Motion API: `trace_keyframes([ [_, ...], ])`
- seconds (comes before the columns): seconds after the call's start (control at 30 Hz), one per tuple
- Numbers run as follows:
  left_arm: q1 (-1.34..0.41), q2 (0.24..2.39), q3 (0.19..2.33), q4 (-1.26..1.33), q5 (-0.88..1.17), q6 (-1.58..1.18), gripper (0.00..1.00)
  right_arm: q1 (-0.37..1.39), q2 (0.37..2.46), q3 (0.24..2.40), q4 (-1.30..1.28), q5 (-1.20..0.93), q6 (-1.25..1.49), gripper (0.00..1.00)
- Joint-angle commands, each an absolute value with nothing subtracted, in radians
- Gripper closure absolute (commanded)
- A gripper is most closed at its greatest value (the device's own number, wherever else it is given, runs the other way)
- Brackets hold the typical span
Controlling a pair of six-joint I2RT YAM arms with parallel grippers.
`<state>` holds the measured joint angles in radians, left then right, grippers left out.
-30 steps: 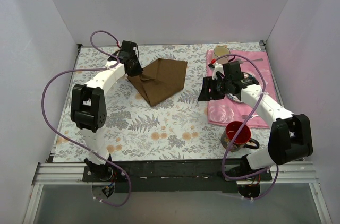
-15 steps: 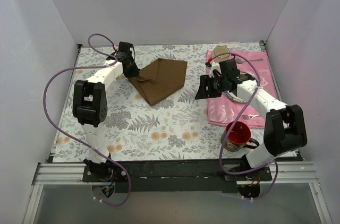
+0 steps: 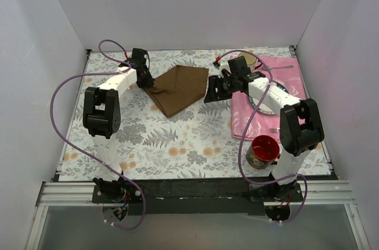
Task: Fold the napkin, place the utensils inside, and roll it up
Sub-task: Fold the napkin
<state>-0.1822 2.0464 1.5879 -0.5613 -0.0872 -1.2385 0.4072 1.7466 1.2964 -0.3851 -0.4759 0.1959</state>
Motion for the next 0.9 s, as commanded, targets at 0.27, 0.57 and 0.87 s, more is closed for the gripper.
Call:
trace_keyframes([
  [0.27,-0.144,2.048,1.621,-0.563,-0.129,-1.229,1.0,0.509,1.956,1.548,-0.368,-0.497,0.224,0.36],
  [0.57,-0.132,2.088,1.681,-0.577,-0.127,-1.221,0.82,0.558,2.077,1.704,-0.371,-0.506,0.244,0.35],
  [0.87,-0.133,1.965,1.675,-0.554,-0.115,-1.227,0.5,0.584,2.16,1.781,-0.307,-0.526,0.284,0.35],
])
